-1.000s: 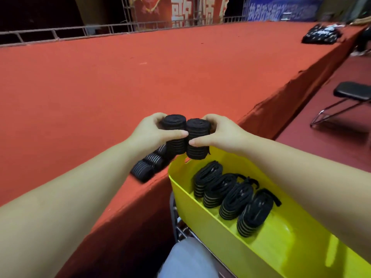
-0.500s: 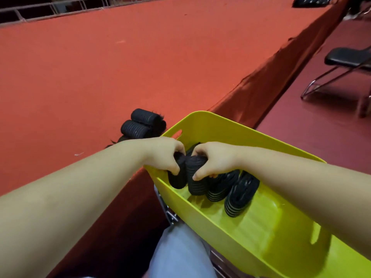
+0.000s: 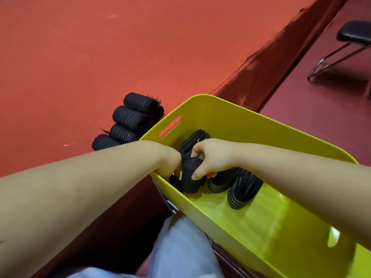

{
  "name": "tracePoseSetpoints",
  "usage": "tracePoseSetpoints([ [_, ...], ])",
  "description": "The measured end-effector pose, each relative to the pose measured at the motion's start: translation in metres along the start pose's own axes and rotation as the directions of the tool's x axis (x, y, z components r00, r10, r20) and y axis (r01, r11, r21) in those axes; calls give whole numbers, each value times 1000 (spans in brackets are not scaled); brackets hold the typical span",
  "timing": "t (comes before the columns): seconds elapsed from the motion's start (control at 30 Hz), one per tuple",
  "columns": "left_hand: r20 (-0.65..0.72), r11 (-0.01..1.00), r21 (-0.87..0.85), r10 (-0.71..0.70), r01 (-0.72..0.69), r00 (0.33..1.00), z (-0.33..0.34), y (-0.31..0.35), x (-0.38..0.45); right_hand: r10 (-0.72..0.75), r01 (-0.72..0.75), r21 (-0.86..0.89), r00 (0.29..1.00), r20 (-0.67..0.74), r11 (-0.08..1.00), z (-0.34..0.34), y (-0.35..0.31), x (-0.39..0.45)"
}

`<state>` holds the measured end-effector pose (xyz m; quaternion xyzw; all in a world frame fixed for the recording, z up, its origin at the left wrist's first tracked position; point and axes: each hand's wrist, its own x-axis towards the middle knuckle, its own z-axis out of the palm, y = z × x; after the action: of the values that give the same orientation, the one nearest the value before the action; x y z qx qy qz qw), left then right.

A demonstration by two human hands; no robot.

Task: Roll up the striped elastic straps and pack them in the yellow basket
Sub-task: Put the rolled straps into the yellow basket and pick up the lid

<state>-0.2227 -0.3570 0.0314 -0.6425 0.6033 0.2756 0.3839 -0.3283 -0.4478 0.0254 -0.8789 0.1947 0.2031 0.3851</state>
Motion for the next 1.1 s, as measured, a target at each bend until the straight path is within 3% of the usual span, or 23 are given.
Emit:
tracePoseSetpoints([
  [0.27, 54, 996, 80, -45, 40, 998, 5, -1, 8, 193, -175, 135, 971, -138, 975, -5, -13, -3],
  [0.43, 20, 998, 52, -44, 43, 999, 3, -6, 4, 192, -129, 280, 959, -209, 951, -6, -19, -5],
  [0.87, 134, 978, -191, -56, 81, 989, -9, 0, -25, 136, -115, 76, 915, -381, 990, 10, -35, -2],
  [1.1, 120, 961, -258, -73, 102, 990, -8, -1, -31, 37, -52, -45, 954, -299, 998, 19, -33, 7],
])
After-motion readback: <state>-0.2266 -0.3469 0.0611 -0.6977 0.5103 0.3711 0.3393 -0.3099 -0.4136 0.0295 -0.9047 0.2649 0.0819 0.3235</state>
